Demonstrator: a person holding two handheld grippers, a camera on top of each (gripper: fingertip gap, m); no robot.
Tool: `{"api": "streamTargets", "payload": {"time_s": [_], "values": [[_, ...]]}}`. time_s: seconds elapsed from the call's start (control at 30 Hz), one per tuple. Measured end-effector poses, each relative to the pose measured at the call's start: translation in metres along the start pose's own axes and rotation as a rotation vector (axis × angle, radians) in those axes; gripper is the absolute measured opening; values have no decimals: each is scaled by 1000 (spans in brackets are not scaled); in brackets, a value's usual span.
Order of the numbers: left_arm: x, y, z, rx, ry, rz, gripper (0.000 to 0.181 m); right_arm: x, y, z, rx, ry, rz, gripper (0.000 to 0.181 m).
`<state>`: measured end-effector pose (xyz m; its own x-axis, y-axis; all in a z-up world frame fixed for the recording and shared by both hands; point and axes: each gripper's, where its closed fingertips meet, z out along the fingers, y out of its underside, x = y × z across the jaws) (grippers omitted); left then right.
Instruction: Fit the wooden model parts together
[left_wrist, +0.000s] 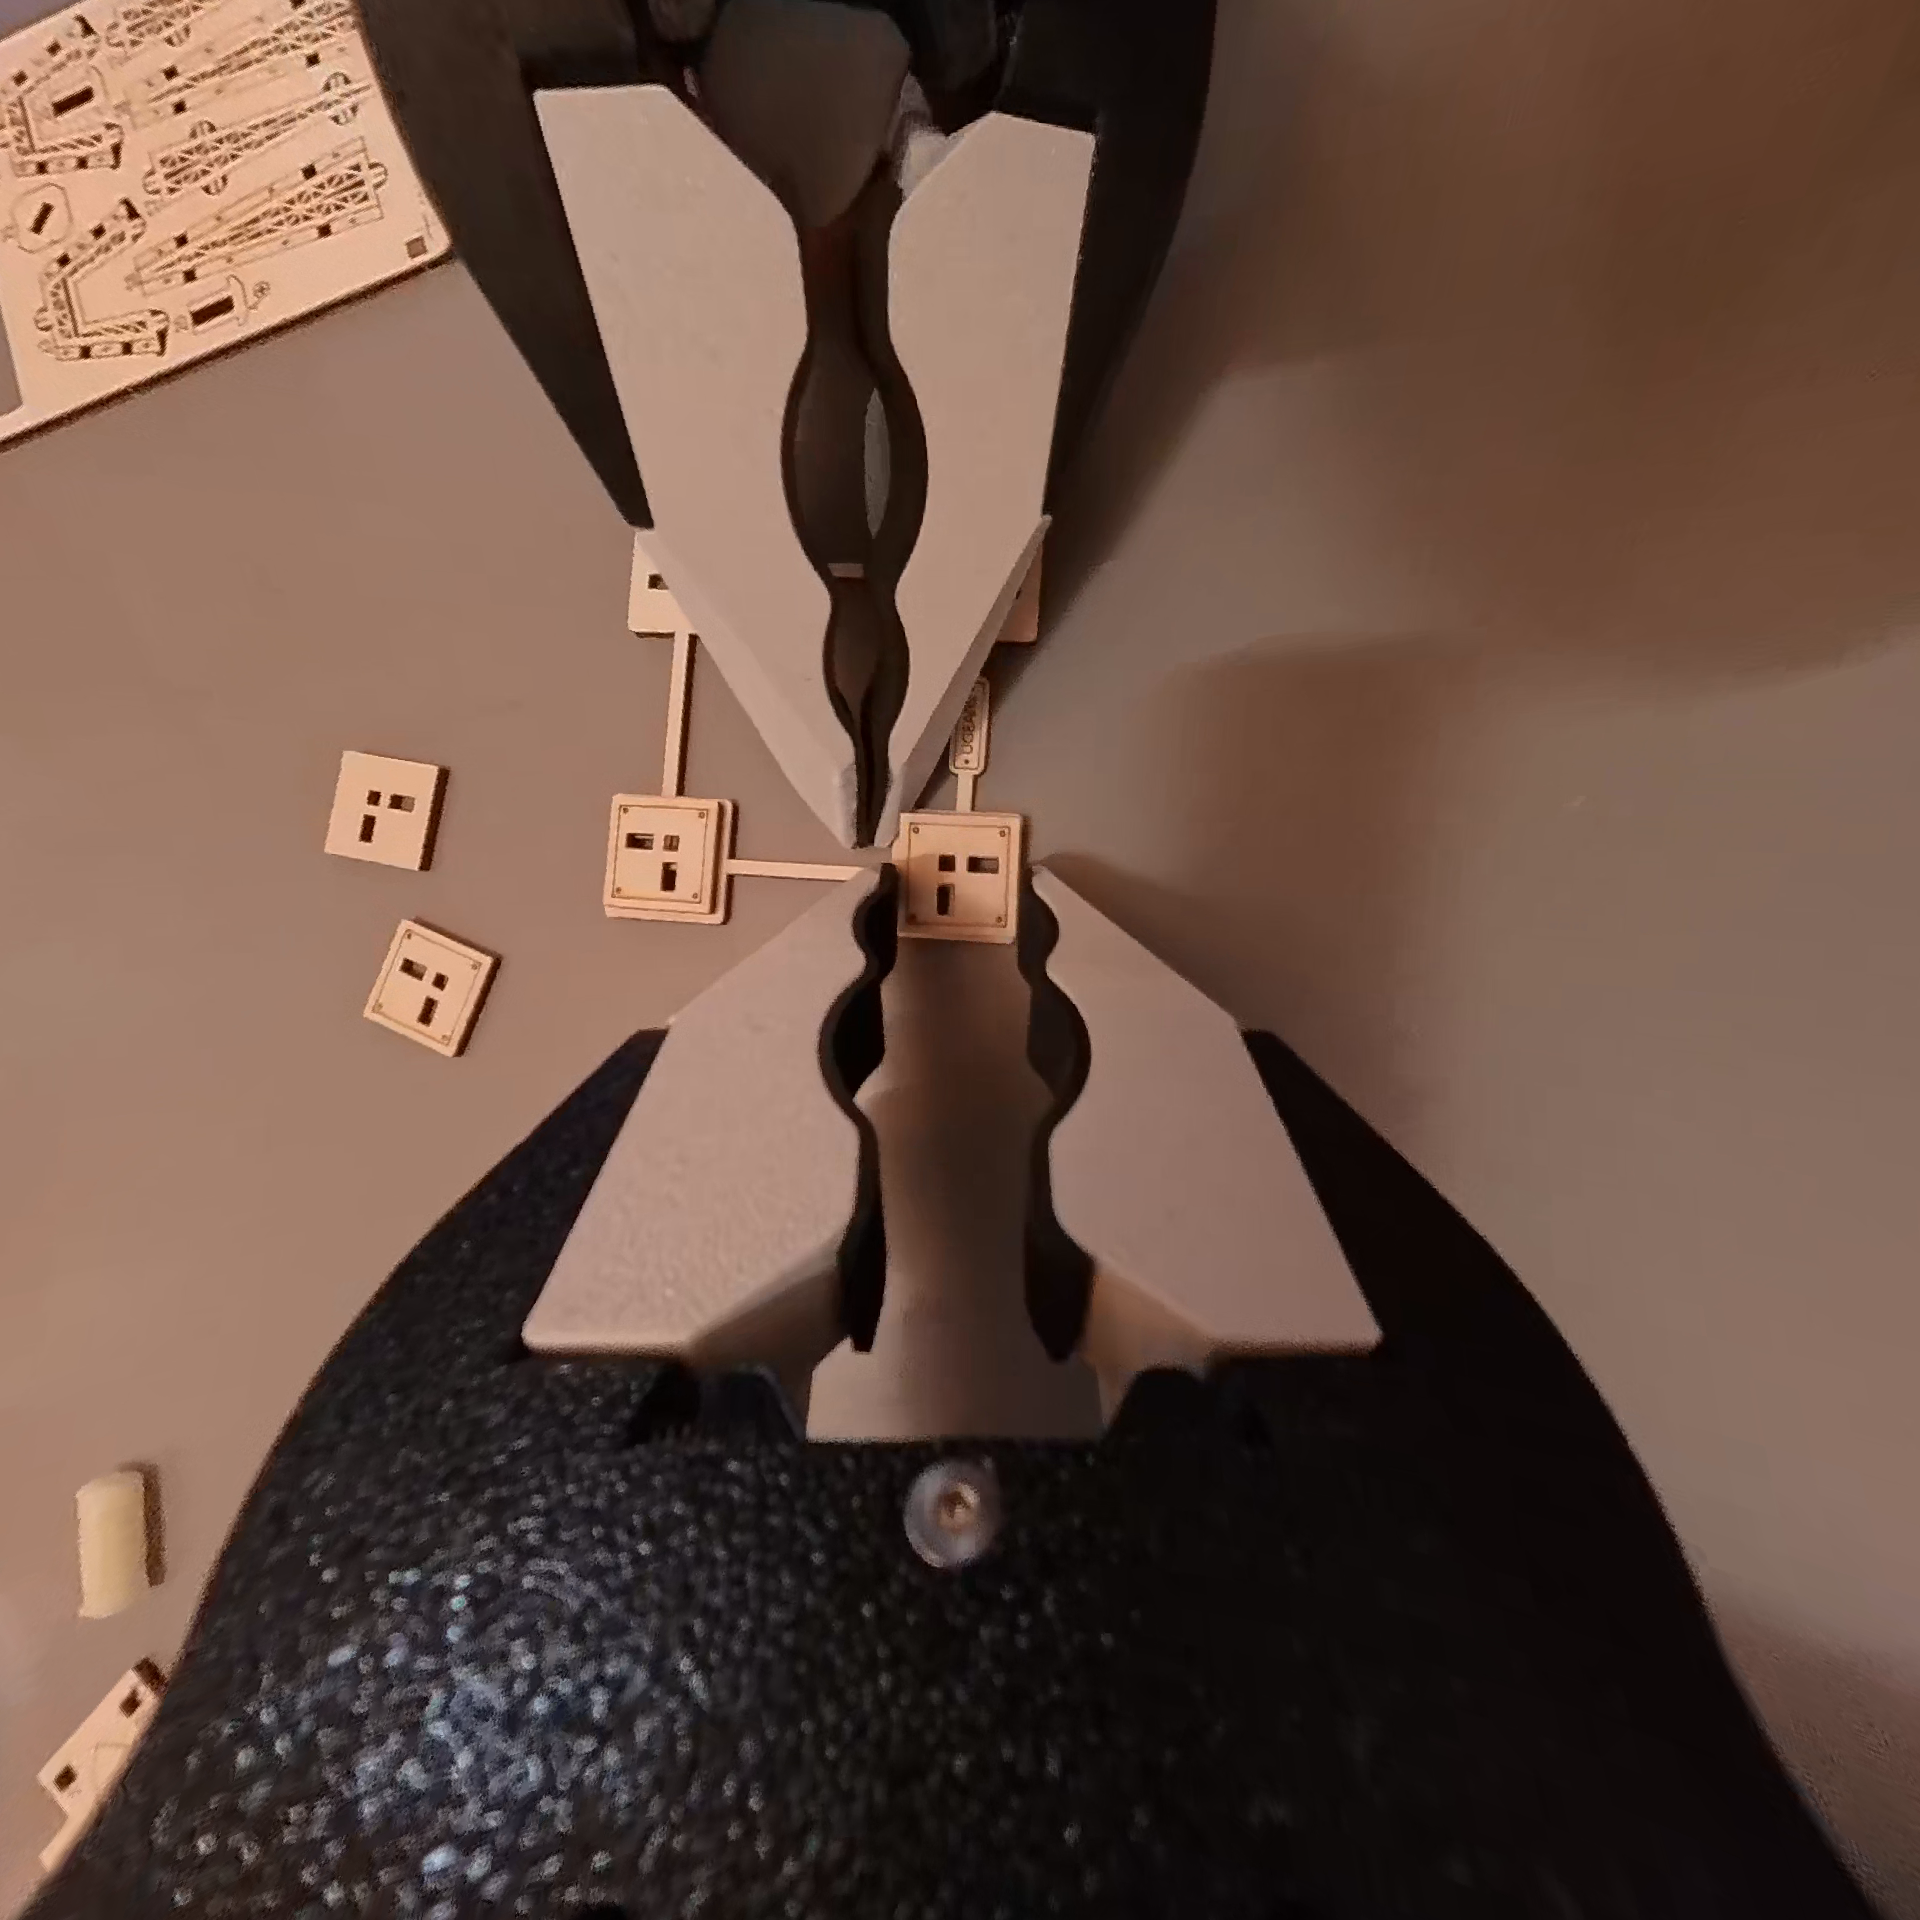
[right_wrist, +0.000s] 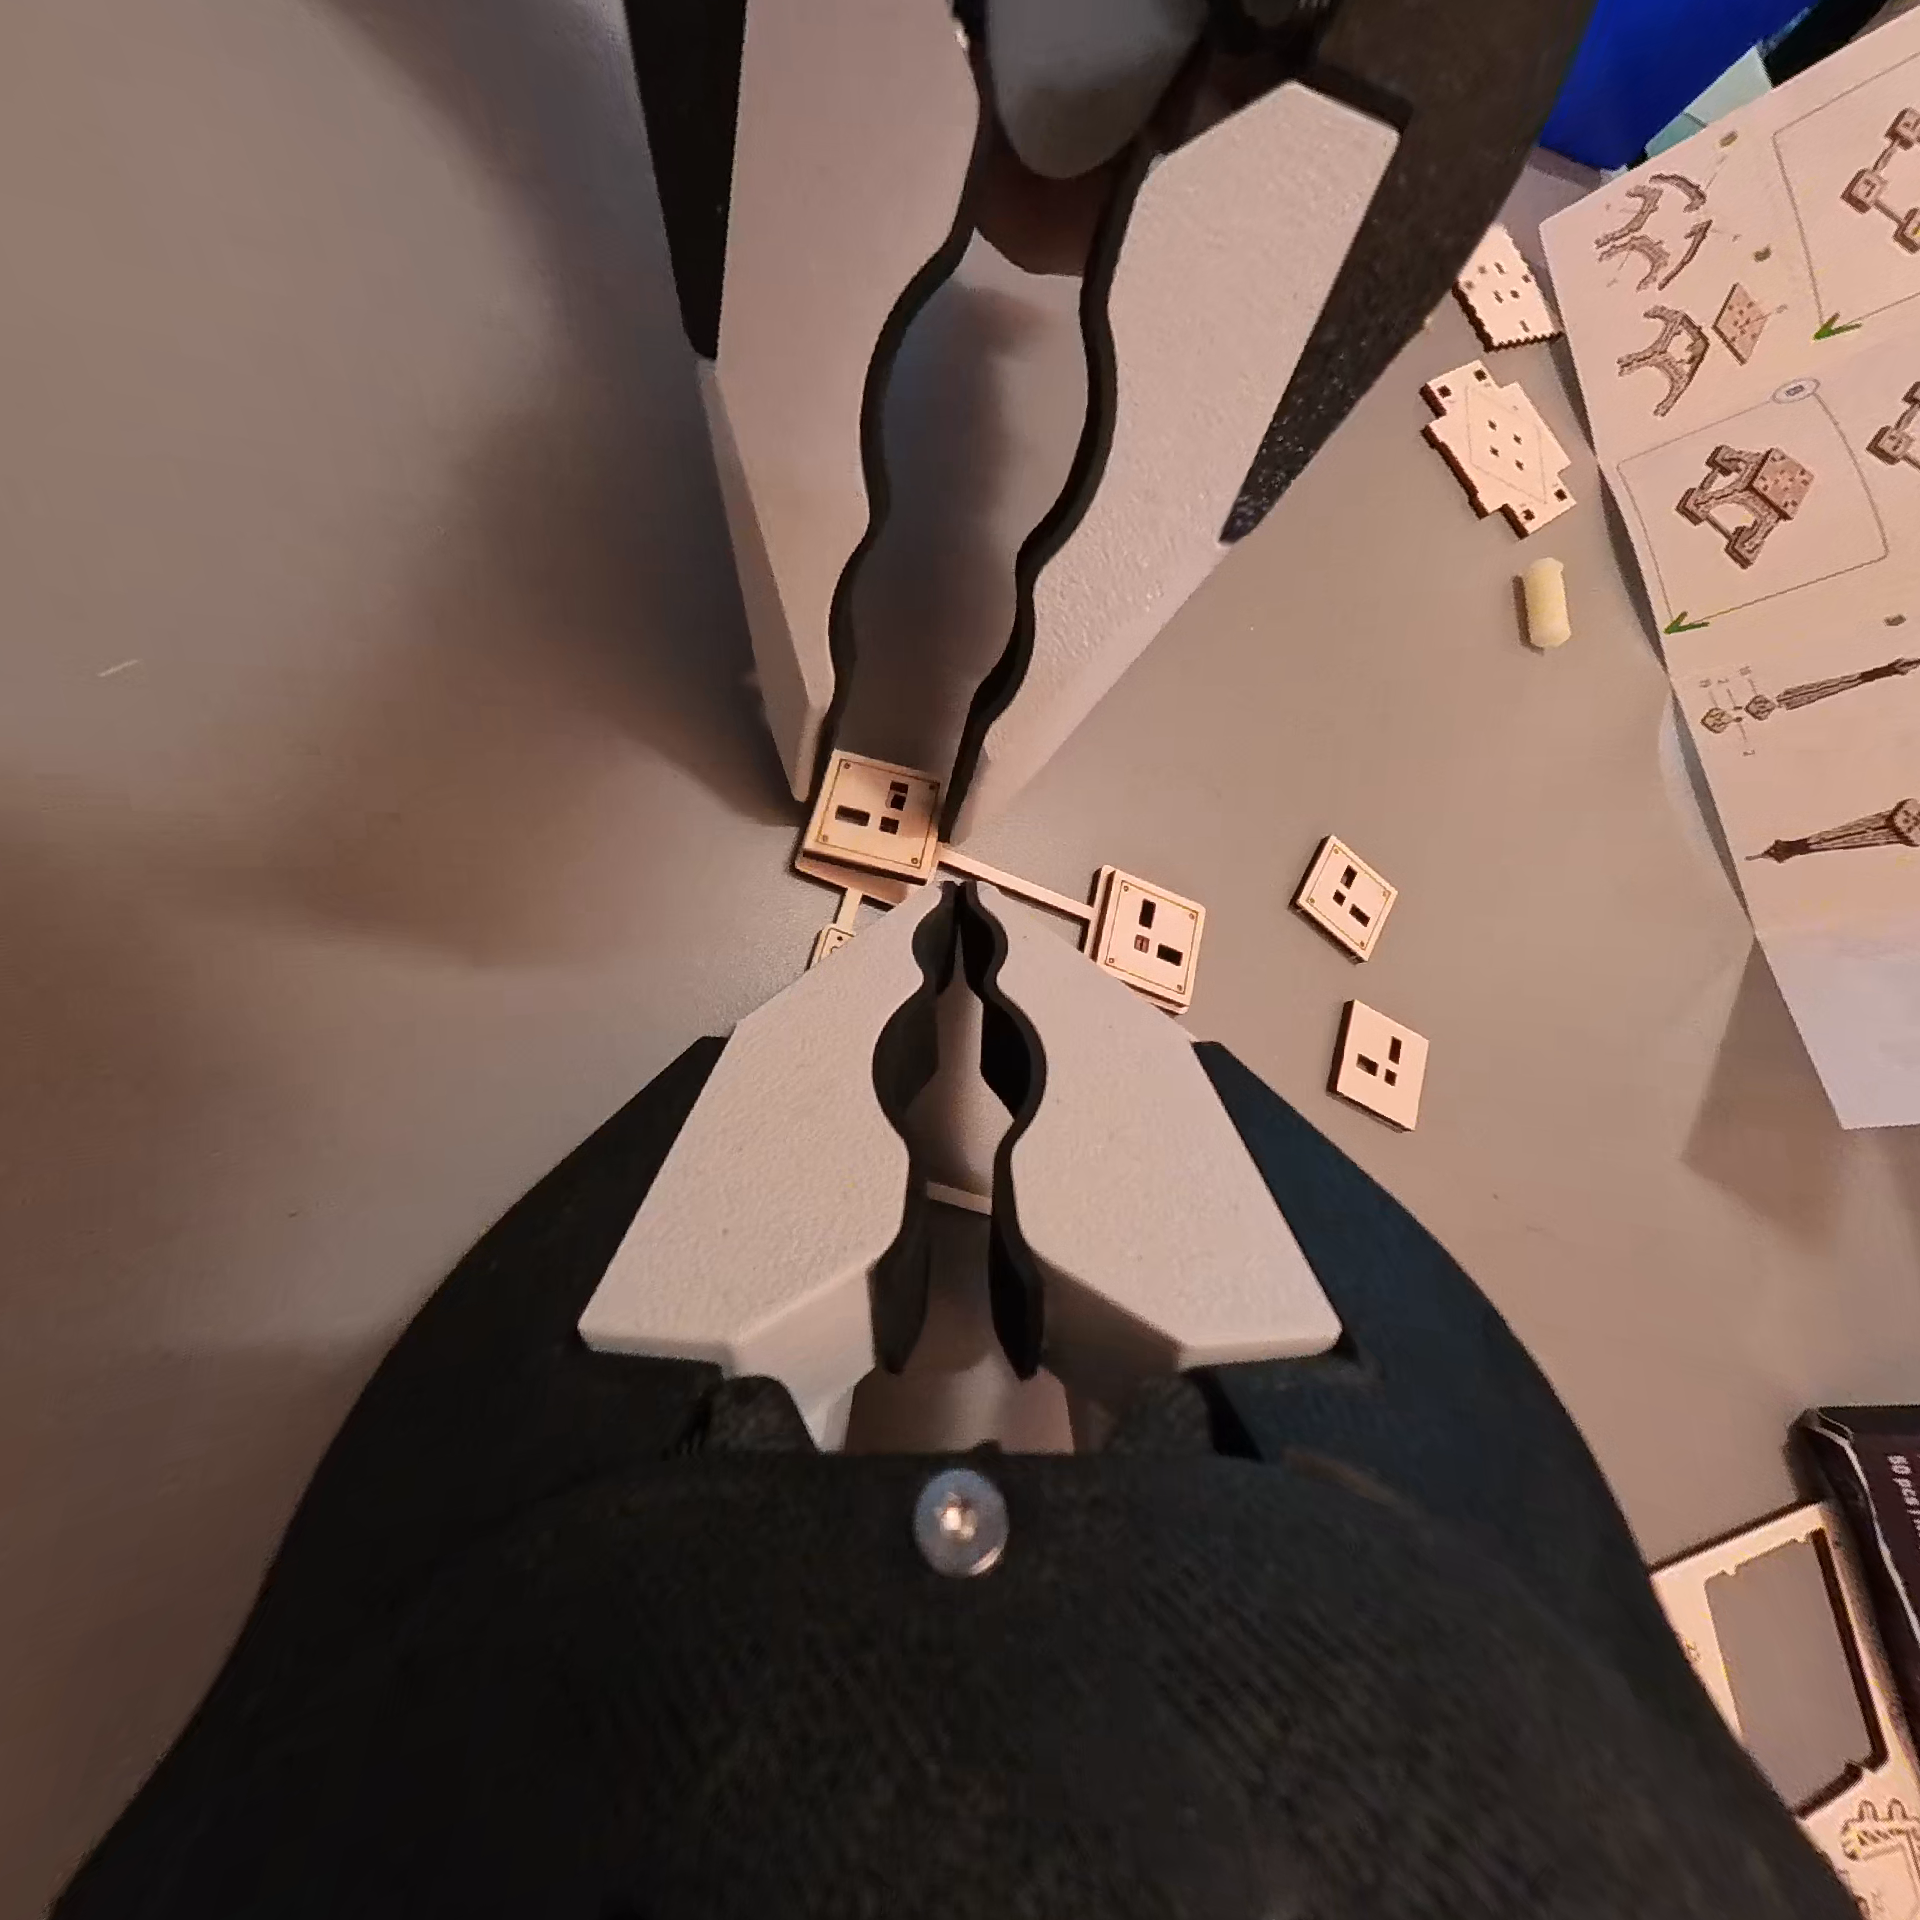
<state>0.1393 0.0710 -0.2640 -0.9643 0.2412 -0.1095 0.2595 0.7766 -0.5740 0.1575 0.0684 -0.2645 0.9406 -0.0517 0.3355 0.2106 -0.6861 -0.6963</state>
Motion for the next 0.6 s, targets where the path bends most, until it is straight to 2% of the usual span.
{"api": "streamTargets", "payload": {"time_s": [0.17, 0.4, 0.6], "values": [[-1, 1, 0, -1, 50, 9, 19, 0, 0, 0, 2, -4, 2, 0], [-5, 0, -2, 5, 43, 34, 19, 5, -2, 0, 31, 37, -1, 0], [-1, 0, 0, -12, 79, 66, 20, 10, 4, -5, 3, 53, 3, 16]]}}
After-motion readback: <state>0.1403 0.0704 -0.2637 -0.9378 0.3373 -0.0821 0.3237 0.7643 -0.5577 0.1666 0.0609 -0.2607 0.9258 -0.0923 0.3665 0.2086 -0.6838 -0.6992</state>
